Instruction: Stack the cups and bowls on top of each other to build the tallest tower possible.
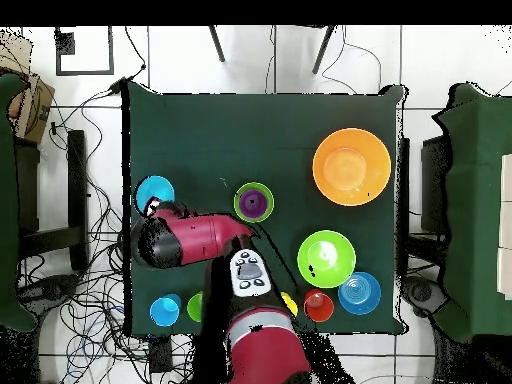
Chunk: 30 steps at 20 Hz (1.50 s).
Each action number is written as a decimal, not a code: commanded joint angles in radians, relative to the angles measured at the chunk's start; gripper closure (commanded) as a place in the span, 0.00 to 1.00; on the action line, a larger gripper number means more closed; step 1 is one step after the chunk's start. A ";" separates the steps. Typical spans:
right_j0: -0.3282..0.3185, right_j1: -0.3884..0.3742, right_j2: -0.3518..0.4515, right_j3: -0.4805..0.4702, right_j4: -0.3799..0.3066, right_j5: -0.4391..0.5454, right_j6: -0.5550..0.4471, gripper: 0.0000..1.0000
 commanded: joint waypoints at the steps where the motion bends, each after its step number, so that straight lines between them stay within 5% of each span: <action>1: -0.135 -0.050 0.276 0.131 -0.121 0.133 -0.168 1.00; 11: -0.339 -0.099 0.452 0.195 -0.227 0.188 -0.249 1.00; 23: -0.614 0.020 0.608 0.116 -0.438 0.331 -0.461 1.00; 30: -0.715 0.048 0.667 0.089 -0.467 0.440 -0.558 1.00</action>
